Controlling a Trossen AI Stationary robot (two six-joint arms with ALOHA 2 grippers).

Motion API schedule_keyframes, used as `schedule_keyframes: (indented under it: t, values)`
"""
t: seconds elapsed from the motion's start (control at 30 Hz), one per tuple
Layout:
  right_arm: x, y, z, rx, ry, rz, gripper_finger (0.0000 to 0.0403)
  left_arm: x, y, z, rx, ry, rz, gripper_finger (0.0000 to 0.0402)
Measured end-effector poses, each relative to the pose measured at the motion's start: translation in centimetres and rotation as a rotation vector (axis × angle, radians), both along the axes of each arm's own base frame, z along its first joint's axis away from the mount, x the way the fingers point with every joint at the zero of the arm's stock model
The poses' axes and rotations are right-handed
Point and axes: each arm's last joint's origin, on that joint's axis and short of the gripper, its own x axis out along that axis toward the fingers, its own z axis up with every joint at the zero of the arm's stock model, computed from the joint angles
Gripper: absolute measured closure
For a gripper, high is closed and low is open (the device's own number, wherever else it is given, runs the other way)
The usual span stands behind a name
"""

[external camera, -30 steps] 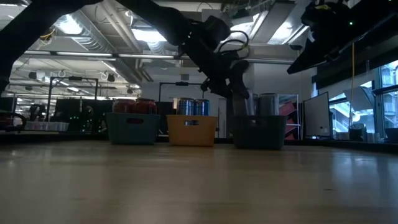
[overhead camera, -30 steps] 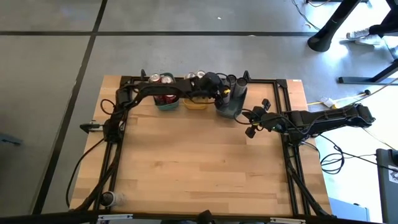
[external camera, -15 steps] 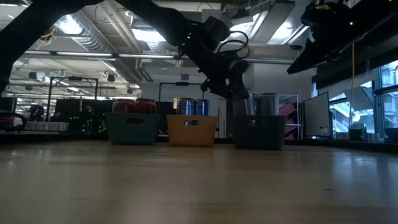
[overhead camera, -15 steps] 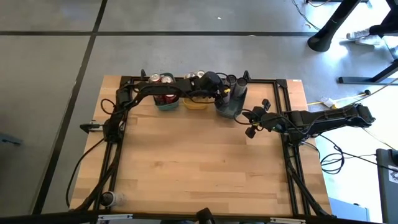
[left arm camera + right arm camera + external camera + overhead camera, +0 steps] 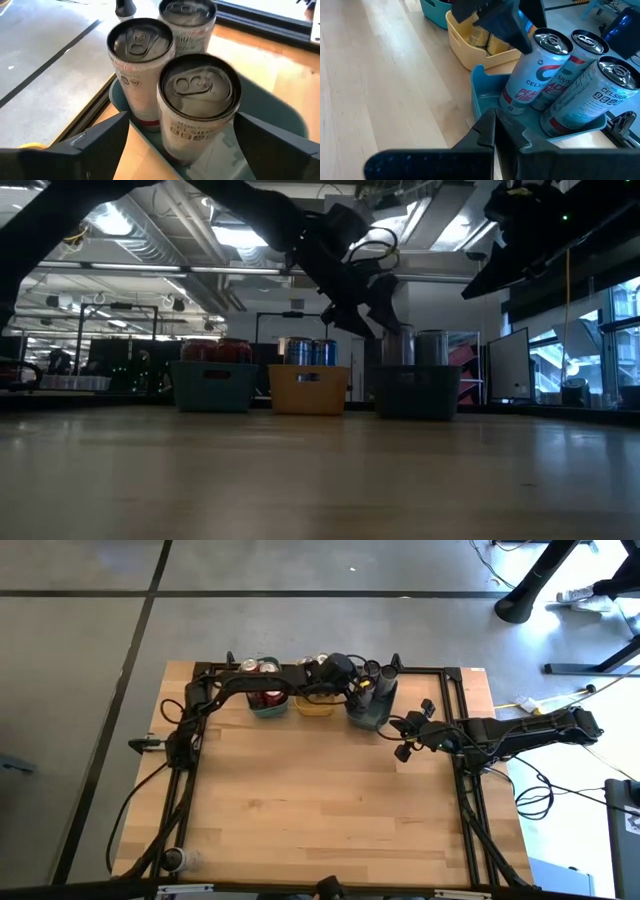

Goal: Sort soda cans
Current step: Put the top white-pink soda can into the blue bin, then put the white-pink soda can into the blue bin

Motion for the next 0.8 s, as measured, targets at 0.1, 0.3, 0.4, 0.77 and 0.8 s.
schedule_keyframes:
  t: [0.1, 0.3, 0.4, 0.77, 0.8]
  values:
    - [0.0, 0.0, 0.0, 0.0, 0.0, 0.0, 0.0397, -0.1, -0.2, 0.4, -0.004, -0.002, -0.001, 0.0055]
    - [0.0, 0.0, -0.1, 0.01, 0.009, 0.013, 0.0397, -0.8, -2.6, 3.0, 0.021, 0.011, -0.062, 0.0055]
    - [0.0, 0.1, -0.1, 0.029, 0.01, 0.038, 0.0397, -1.5, -4.6, 5.4, 0.045, 0.005, -0.115, 0.0054]
    - [0.1, 0.3, -0.1, 0.075, -0.008, 0.06, 0.0397, -6.6, -15.9, 11.0, 0.075, 0.192, -0.423, 0.0054]
    - [0.1, 0.3, -0.1, 0.075, -0.011, 0.06, 0.0397, -7.1, -16.9, 11.2, 0.068, 0.212, -0.446, 0.0054]
